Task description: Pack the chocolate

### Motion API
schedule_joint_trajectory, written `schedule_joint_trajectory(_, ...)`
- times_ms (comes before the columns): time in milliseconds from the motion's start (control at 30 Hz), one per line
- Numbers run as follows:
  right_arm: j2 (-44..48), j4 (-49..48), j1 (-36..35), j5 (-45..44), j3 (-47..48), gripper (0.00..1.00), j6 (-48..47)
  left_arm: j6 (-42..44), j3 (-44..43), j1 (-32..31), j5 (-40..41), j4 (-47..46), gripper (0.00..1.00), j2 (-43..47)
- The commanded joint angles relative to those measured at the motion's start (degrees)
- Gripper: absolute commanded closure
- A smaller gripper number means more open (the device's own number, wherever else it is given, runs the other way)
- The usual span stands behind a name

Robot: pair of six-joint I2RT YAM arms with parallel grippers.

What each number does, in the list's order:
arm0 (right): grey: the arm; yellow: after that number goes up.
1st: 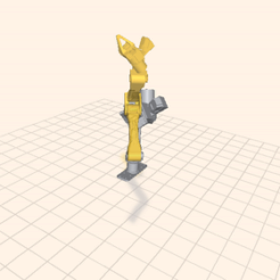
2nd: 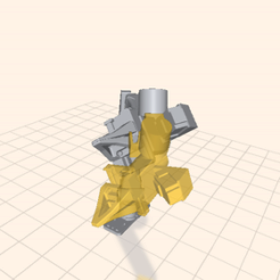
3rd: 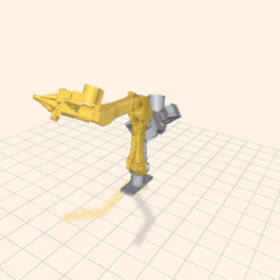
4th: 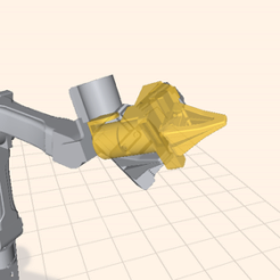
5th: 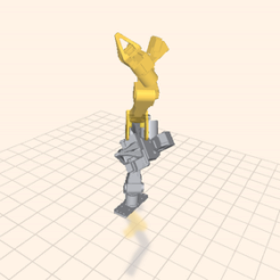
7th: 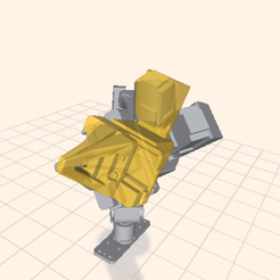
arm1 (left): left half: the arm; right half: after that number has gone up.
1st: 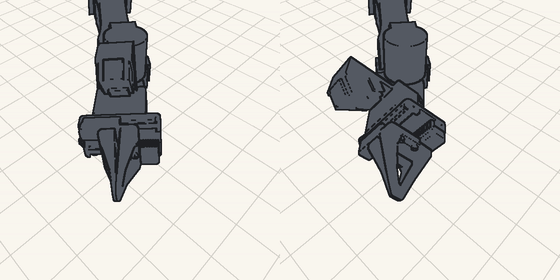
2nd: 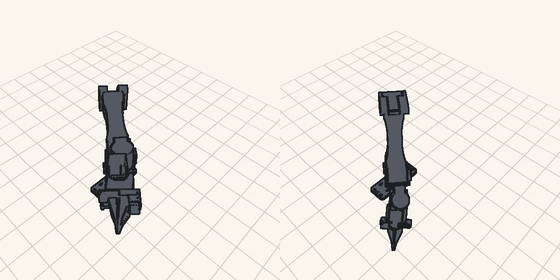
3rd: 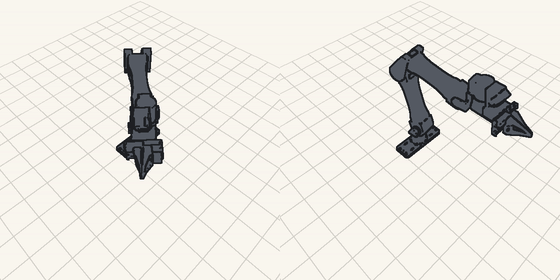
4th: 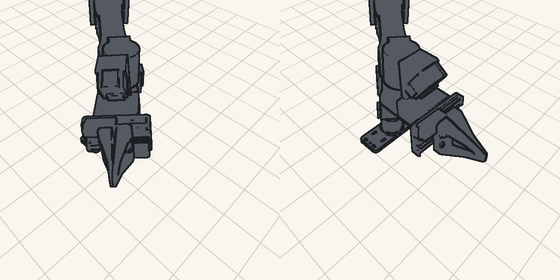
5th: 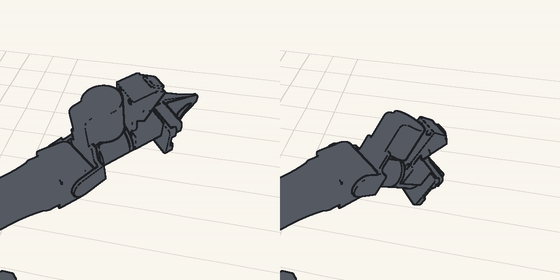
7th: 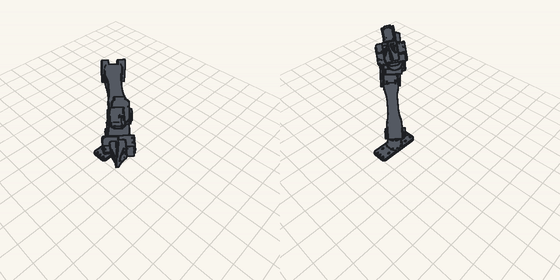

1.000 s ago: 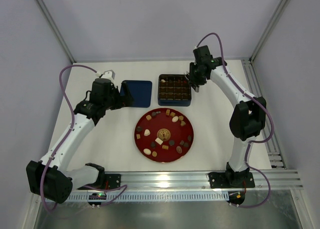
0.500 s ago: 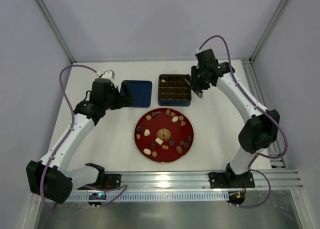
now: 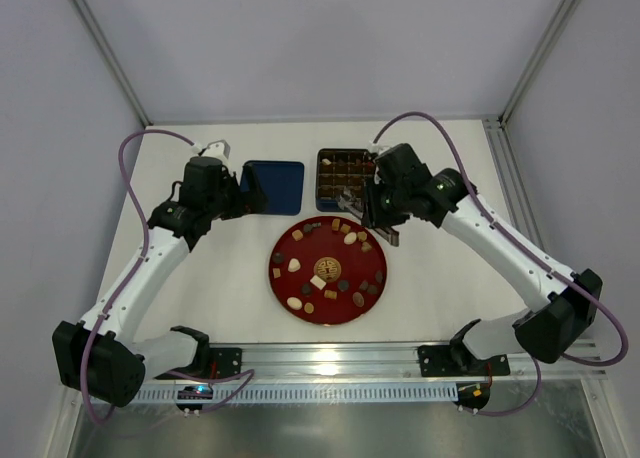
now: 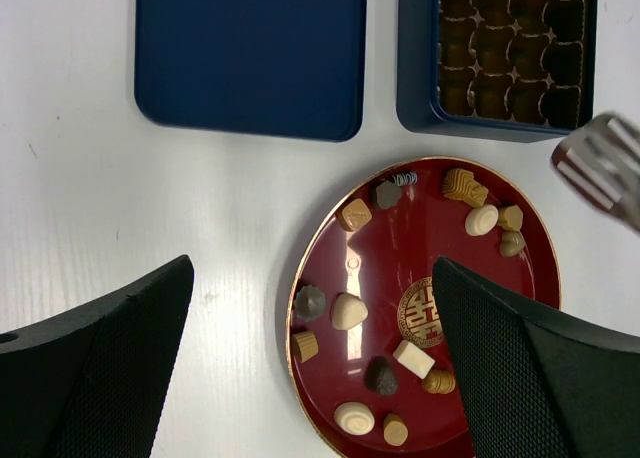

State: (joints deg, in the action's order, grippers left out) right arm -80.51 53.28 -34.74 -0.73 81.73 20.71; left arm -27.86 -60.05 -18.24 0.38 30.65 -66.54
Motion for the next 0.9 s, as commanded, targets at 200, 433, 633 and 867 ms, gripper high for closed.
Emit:
schedule_joint_trajectory(200, 7.6, 3.6, -12.0, 4.8, -8.0, 0.62, 4.7, 0.3, -0.4, 0.3, 0.1, -1.3, 0.00, 0.4)
schedule_joint_trajectory(433, 7.6, 5.1, -17.2, 5.6, -9.1, 0.61, 5.3, 0.3, -0.3, 0.3, 0.1, -1.3, 0.00, 0.4)
schedule_joint_trajectory(633, 5.7, 5.3, -19.7, 5.1, -9.0, 0.61, 5.4, 0.4, -0.2, 0.3, 0.1, -1.3, 0.00, 0.4)
schedule_joint_trajectory(867, 3.0, 5.3, -22.1, 4.9, -8.5, 0.58, 4.7, 0.4, -0.3, 0.3, 0.2, -1.3, 0.00, 0.5)
